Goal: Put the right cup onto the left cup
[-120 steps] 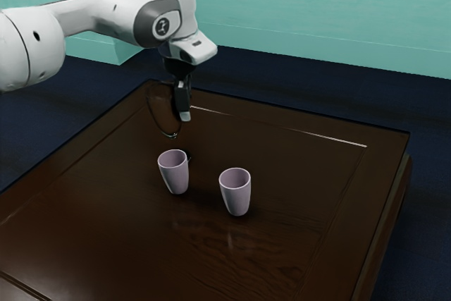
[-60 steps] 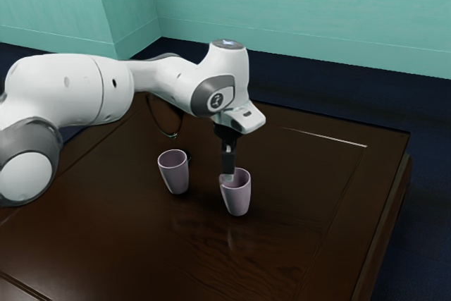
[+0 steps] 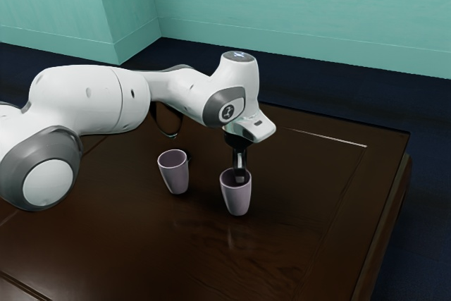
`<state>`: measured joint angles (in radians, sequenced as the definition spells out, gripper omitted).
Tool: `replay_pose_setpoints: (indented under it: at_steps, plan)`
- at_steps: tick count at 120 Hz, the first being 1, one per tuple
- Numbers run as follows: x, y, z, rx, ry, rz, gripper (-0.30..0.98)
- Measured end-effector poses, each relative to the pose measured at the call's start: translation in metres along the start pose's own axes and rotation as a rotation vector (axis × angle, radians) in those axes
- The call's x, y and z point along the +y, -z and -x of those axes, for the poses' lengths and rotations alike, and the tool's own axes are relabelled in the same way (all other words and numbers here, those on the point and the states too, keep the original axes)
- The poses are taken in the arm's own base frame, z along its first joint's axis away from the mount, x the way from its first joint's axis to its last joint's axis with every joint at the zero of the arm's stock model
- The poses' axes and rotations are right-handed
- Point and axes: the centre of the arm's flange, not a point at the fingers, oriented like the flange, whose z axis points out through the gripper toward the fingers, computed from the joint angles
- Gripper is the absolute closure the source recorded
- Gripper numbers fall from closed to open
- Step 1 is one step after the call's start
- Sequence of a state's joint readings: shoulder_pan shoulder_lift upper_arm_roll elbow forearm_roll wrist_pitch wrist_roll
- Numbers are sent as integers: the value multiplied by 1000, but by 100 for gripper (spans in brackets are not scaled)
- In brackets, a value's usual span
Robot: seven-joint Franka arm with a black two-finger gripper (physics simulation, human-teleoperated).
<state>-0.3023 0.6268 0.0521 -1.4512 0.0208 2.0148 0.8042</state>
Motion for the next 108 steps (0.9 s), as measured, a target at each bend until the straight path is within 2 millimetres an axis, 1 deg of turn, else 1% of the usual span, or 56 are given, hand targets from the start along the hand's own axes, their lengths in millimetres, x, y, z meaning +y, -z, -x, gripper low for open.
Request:
replay_pose_setpoints:
  at_steps: [9,24,40,45,51,55,65,73,81,89,100,108]
  plan:
    - [2,-1,2,-2,8,4,72]
    - [2,8,6,7,19,-11,75]
    - [3,29,14,28,34,-34,77]
    - [3,42,19,37,43,-42,77]
    - [-3,65,33,54,67,-57,78]
    - [-9,80,46,63,86,-64,78]
    - [-20,124,81,91,119,-82,78]
    - [-28,143,107,94,135,-79,78]
    - [-35,152,129,83,144,-67,78]
    - [-39,158,147,70,147,-53,78]
    - [-47,154,168,46,151,-23,79]
    - [-48,146,177,26,145,3,79]
